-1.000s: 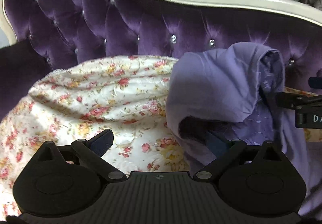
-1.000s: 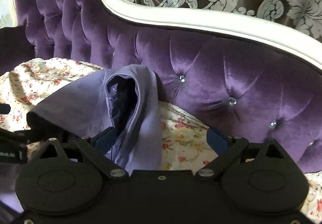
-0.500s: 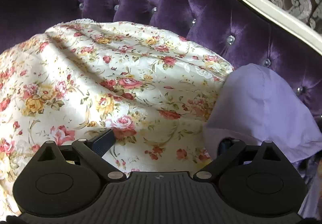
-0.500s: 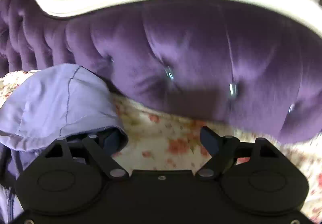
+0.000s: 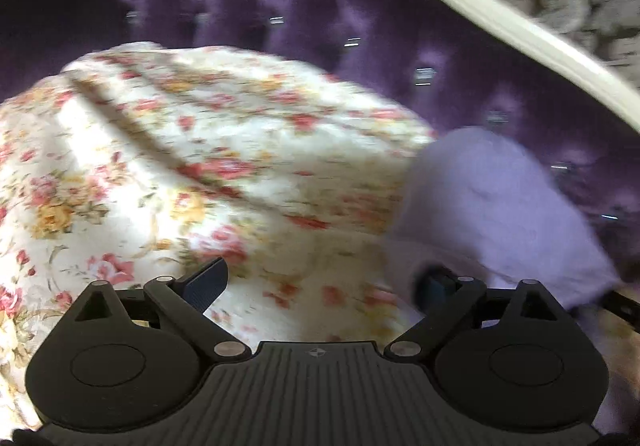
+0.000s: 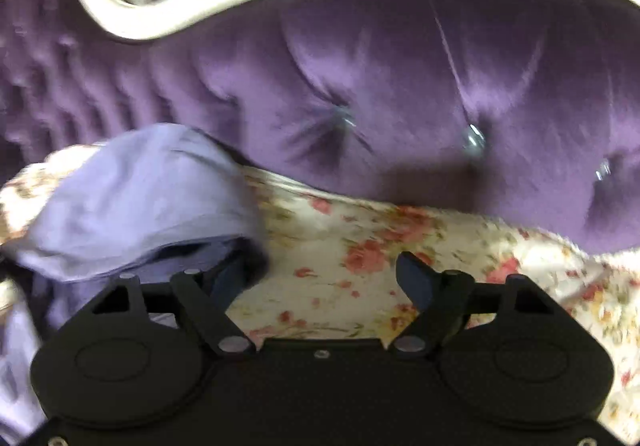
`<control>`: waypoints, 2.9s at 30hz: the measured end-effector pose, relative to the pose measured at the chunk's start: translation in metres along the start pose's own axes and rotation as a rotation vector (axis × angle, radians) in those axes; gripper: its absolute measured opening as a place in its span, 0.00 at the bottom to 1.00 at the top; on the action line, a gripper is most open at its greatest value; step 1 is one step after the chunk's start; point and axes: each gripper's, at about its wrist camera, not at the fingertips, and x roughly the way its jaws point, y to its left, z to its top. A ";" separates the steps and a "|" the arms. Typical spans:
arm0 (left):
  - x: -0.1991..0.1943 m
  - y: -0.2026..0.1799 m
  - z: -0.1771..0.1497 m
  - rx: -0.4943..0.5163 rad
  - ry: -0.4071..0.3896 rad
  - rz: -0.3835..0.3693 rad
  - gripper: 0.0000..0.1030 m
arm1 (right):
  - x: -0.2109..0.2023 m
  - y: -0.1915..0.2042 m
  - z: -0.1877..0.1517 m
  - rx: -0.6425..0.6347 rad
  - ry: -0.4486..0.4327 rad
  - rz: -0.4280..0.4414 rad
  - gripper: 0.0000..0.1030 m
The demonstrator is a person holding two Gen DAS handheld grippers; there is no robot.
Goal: Fold small clothes
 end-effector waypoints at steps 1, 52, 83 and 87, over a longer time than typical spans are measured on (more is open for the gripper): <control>-0.009 0.000 0.001 0.016 0.001 -0.024 0.93 | -0.007 -0.001 0.002 -0.021 -0.005 0.033 0.81; -0.186 -0.042 -0.105 0.485 -0.344 -0.246 0.07 | -0.170 0.037 -0.037 -0.203 -0.266 0.411 0.12; -0.167 -0.044 -0.085 -0.287 0.106 -0.652 1.00 | -0.240 0.060 -0.154 -0.332 -0.136 0.468 0.59; -0.143 -0.050 -0.086 -0.342 0.171 -0.594 0.72 | -0.232 0.067 -0.156 -0.318 -0.110 0.493 0.59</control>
